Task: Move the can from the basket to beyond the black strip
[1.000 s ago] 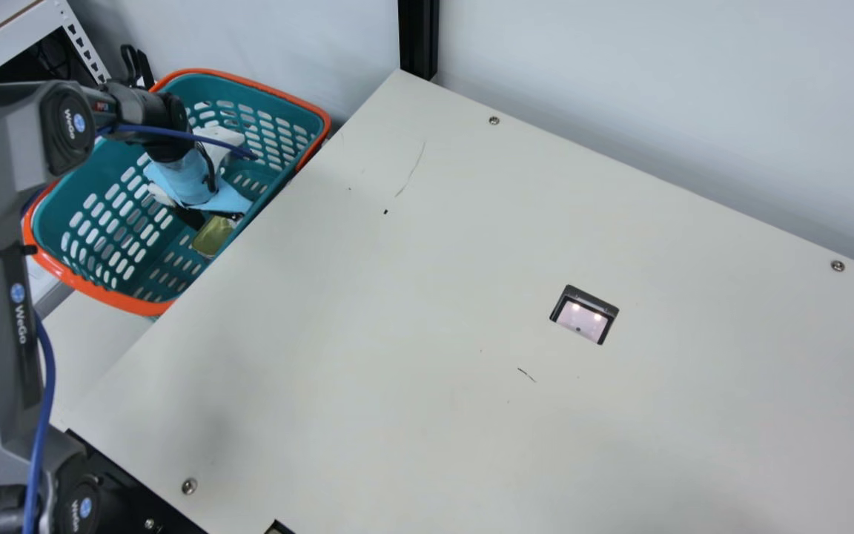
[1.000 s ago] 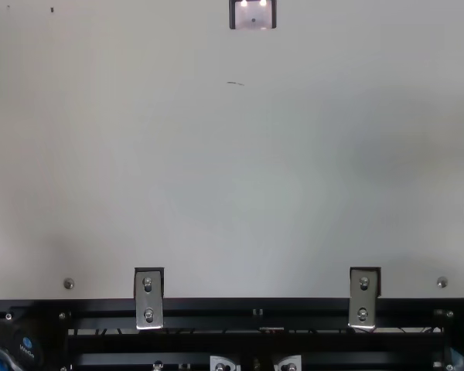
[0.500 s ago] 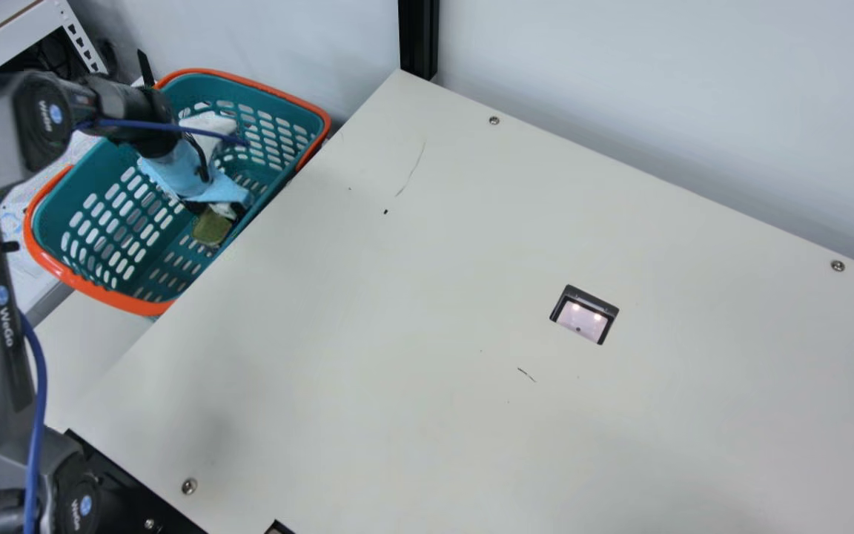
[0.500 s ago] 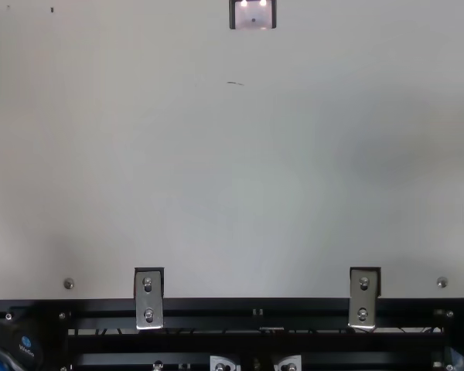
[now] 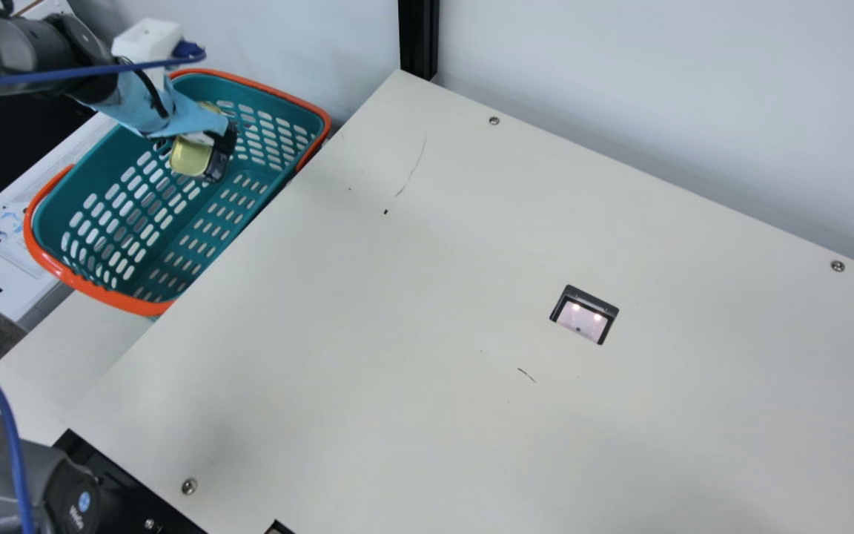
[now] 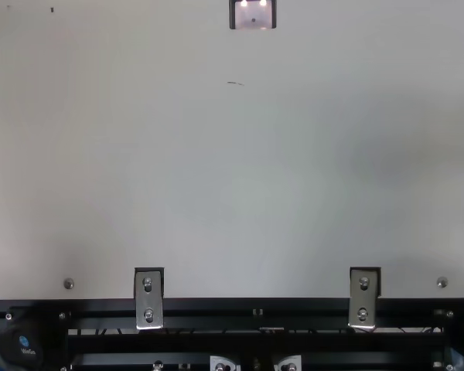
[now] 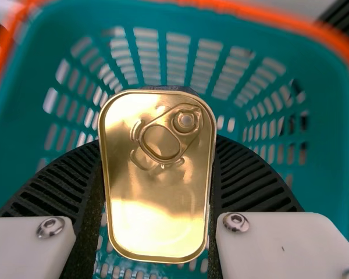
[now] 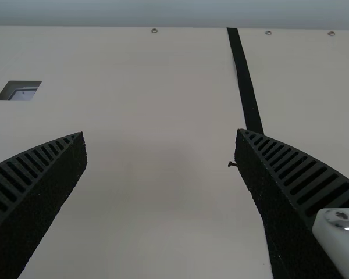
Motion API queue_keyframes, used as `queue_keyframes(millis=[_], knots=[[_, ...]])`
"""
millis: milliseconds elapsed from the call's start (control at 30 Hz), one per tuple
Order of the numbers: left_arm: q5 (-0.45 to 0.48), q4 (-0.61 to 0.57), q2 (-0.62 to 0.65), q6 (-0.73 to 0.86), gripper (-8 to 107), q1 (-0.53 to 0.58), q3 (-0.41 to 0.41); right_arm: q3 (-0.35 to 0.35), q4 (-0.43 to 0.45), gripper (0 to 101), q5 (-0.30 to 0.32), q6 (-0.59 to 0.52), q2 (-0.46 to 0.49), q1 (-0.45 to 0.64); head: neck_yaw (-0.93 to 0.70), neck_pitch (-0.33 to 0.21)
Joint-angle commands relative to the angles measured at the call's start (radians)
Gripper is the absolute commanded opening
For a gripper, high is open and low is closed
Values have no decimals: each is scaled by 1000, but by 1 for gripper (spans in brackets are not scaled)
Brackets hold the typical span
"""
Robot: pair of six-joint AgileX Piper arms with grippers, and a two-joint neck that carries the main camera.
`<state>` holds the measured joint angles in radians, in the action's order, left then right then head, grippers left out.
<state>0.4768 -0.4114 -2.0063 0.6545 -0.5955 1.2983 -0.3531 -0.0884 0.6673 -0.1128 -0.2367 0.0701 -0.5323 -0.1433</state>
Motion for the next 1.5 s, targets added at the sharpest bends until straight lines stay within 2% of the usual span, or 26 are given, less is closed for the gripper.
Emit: queue_keyframes(millis=[0,200,400,667,900,1367,1467], knots=[[-7,8,118,-29,10,8,-22,0,0,101,0,0,0,0,-20,-31],[-4,56,280,-136,10,44,-47,0,0,101,0,0,0,0,-20,-31],[37,118,411,-280,10,89,-23,0,0,101,0,0,0,0,-20,-31],[201,166,528,-462,10,164,34,0,0,101,0,0,0,0,-20,-31],[347,168,605,-537,10,231,43,0,0,101,0,0,0,0,-20,-31],[693,34,711,-616,10,256,23,0,0,101,0,0,0,0,-20,-31],[667,71,751,-588,10,260,5,0,0,101,0,0,0,0,-20,-31]])
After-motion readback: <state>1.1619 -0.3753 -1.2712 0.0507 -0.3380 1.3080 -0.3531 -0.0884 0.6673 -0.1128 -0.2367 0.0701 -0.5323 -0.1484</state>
